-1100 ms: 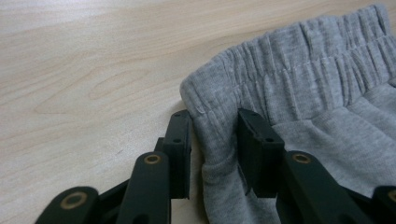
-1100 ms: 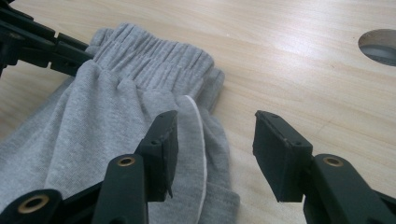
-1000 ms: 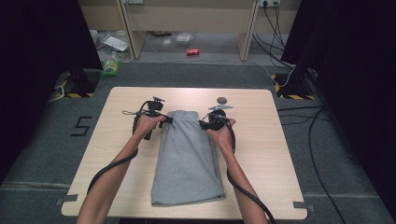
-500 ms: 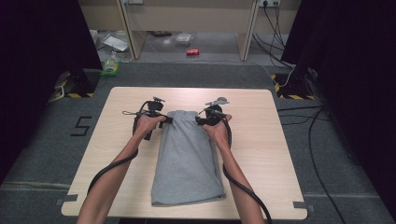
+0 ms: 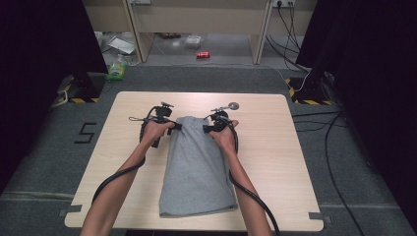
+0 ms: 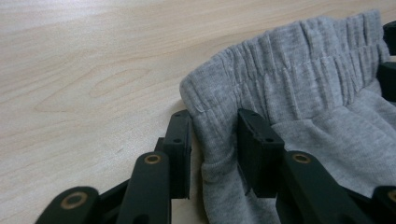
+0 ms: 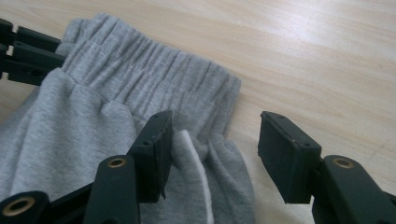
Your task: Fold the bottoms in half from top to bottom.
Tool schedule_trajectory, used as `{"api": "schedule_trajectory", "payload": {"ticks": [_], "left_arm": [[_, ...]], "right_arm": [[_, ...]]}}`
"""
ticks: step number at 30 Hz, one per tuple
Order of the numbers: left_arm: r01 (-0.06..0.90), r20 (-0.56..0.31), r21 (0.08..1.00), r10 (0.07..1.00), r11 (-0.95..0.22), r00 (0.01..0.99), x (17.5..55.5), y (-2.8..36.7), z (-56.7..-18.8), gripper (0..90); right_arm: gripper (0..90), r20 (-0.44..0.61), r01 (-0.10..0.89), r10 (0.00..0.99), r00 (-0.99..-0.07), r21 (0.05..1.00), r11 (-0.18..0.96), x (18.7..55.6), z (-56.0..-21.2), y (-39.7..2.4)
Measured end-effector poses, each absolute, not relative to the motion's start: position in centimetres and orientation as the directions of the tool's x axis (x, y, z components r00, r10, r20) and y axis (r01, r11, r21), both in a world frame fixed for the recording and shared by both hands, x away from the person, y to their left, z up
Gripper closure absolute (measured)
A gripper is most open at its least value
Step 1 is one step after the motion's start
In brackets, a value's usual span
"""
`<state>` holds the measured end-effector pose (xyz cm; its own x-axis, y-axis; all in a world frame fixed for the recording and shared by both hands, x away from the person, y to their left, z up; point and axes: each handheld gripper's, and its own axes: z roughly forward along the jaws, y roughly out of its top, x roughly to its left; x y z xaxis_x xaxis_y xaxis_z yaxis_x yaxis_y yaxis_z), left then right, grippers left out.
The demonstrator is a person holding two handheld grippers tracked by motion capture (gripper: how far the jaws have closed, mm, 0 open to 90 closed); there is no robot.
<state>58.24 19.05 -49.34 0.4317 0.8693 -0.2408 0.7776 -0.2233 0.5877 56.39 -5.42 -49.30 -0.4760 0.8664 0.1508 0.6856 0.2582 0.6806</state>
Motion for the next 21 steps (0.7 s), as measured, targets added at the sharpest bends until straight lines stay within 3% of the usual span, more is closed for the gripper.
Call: {"api": "schedule_trajectory", "payload": {"ticks": [10,11,21], "left_arm": [[0.774,-0.239,0.591,0.868,-0.225,0.435,58.19,19.02,-49.36,66.5],[0.773,-0.239,0.592,0.867,-0.226,0.437,58.18,19.01,-49.35,67.3],[0.761,-0.236,0.608,0.864,-0.227,0.446,57.94,18.7,-49.23,75.4]], "right_arm": [[47.2,0.172,0.72,0.87,-0.462,0.646,0.254,56.85,-50.15,-5.06],[53.8,0.185,0.721,0.862,-0.473,0.644,0.257,56.88,-50.12,-5.07],[73.0,0.233,0.731,0.848,-0.476,0.64,0.234,56.74,-50.18,-5.56]]}}
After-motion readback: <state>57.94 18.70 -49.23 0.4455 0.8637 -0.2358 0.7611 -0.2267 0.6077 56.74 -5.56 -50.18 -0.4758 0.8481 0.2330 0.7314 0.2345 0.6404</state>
